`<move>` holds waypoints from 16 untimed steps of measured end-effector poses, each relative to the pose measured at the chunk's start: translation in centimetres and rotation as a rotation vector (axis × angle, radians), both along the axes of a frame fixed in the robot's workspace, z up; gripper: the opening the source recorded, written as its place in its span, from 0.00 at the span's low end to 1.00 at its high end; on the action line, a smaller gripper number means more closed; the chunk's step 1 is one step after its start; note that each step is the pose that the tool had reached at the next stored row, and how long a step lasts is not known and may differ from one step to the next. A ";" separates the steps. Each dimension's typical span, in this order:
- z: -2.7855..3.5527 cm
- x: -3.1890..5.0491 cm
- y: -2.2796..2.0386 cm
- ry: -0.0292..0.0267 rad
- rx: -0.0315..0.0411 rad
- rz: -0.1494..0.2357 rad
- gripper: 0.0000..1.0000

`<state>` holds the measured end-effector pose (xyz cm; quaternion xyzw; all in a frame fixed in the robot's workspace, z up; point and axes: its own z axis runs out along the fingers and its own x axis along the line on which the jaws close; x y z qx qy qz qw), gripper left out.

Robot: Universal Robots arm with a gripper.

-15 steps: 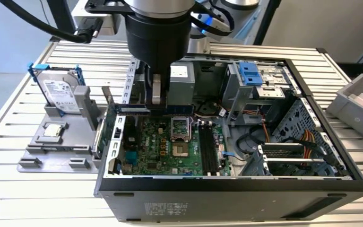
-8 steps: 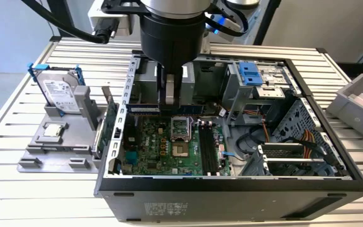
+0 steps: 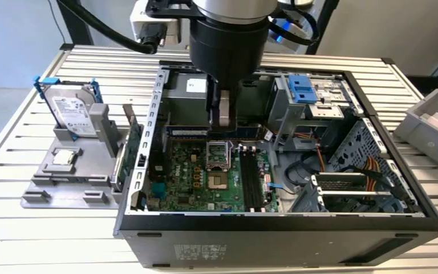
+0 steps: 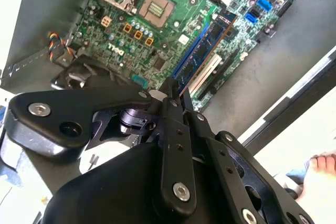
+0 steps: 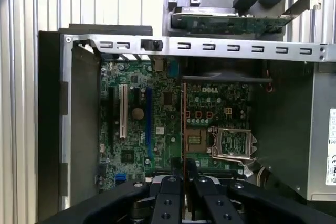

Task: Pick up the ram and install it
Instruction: 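Pick up the ram and move it above insertion slot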

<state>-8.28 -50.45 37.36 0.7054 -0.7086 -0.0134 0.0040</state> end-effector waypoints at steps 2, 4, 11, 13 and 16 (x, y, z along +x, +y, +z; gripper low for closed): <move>0.00 0.49 0.00 -0.0001 -0.0001 0.000 0.00; 0.01 1.01 0.00 0.0001 -0.0002 0.000 0.00; 0.00 2.85 0.00 0.0000 -0.0001 0.000 0.00; 0.00 3.37 0.00 0.0000 0.0000 0.000 0.00; 0.00 4.13 0.00 0.0000 0.0000 0.000 0.00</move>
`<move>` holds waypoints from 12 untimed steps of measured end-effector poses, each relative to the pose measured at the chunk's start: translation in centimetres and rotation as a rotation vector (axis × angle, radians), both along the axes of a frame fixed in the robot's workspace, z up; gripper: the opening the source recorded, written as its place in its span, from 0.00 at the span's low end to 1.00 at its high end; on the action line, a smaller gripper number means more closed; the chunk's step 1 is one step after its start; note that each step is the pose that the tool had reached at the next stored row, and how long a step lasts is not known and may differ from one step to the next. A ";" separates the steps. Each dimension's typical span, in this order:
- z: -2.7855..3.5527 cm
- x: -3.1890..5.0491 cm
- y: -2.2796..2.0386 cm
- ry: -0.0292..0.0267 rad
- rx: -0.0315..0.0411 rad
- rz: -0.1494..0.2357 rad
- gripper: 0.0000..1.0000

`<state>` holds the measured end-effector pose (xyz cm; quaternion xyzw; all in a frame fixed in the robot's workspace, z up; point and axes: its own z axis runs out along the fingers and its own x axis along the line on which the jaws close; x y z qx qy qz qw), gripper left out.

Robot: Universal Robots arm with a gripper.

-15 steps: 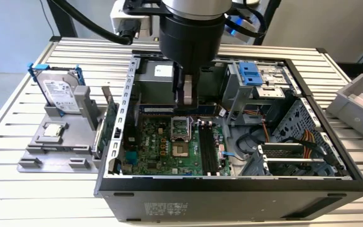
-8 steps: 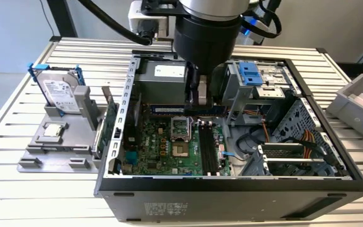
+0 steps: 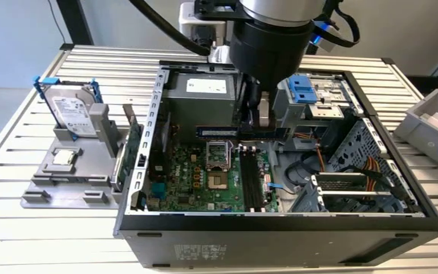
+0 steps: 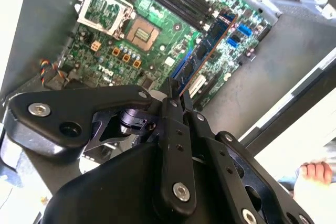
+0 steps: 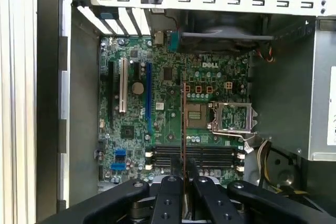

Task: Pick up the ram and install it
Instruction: 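Pick up the ram and move it above insertion slot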

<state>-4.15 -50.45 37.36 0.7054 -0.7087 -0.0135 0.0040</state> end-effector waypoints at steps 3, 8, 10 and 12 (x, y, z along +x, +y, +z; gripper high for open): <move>0.01 0.74 0.00 0.0001 -0.0002 0.000 0.00; 0.01 2.23 0.00 0.0000 -0.0001 0.000 0.00; 0.01 2.69 0.00 0.0000 -0.0001 0.000 0.00; 0.00 3.16 0.00 0.0000 -0.0001 0.000 0.00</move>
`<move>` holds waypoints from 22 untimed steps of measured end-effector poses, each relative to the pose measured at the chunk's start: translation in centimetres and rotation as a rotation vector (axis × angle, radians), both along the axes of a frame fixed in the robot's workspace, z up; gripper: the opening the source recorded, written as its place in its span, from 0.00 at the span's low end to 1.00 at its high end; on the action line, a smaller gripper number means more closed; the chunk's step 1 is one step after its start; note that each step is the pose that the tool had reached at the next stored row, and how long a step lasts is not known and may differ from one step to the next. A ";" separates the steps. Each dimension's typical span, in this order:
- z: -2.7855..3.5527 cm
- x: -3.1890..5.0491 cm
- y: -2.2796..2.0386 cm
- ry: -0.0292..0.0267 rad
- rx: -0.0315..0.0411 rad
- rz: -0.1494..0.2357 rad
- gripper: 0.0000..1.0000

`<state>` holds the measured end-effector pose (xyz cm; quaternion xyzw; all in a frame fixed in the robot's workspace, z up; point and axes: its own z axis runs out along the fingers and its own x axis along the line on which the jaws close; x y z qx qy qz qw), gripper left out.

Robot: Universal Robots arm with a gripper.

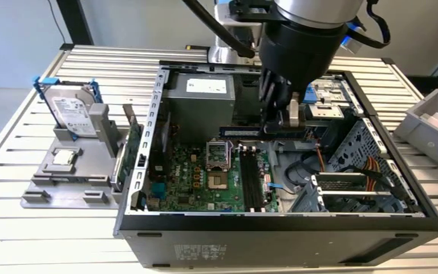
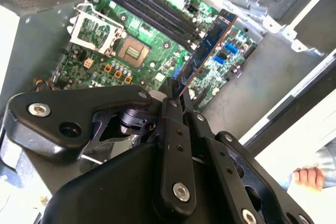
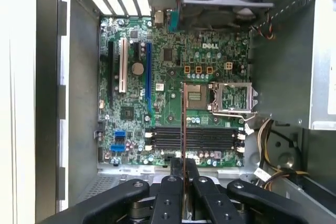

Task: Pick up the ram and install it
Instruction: 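Pick up the ram and move it above insertion slot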

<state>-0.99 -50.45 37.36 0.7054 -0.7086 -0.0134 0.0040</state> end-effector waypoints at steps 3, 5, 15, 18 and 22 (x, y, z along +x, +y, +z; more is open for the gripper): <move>0.00 0.71 0.00 0.0000 0.0000 0.000 0.00; 0.00 1.14 0.00 0.0000 0.0000 0.000 0.00; 0.01 2.64 0.01 0.0001 -0.0001 0.000 0.00; 0.00 3.00 0.00 0.0000 -0.0001 -0.001 0.00; 0.00 3.24 0.00 0.0000 -0.0001 -0.004 0.00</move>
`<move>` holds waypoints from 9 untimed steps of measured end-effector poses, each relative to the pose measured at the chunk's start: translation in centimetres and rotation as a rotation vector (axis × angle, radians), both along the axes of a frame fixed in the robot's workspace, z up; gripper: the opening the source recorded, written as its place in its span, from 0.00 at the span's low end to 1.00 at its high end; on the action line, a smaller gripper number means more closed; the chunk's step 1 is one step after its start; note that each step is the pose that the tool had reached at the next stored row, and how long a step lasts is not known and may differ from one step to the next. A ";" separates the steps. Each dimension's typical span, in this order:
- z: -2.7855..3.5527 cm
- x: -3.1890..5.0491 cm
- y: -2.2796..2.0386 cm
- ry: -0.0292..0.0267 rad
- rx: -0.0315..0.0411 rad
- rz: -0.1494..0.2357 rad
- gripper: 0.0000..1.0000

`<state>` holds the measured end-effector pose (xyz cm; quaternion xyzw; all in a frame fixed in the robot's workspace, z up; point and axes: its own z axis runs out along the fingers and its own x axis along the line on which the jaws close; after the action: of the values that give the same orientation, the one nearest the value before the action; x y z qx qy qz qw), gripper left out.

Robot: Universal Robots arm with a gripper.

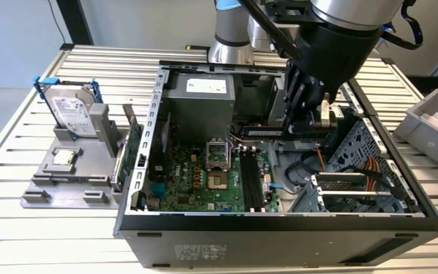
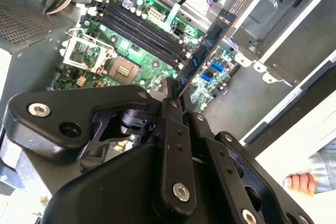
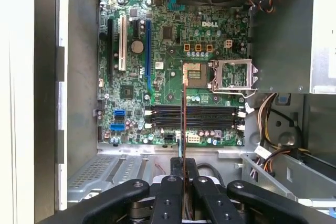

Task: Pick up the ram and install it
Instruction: 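Pick up the ram and move it above insertion slot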

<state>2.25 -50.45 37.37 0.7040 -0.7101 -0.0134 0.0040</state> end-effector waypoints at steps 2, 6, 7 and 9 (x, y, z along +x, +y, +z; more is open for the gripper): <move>0.00 0.00 0.00 0.0000 0.0000 0.000 0.00; -0.01 0.20 0.03 0.0000 0.0001 0.000 0.00; 0.00 0.33 0.06 0.0000 0.0001 0.000 0.00; 0.00 0.65 0.13 0.0000 0.0000 0.000 0.00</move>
<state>2.90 -50.32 37.36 0.7040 -0.7101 -0.0134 0.0040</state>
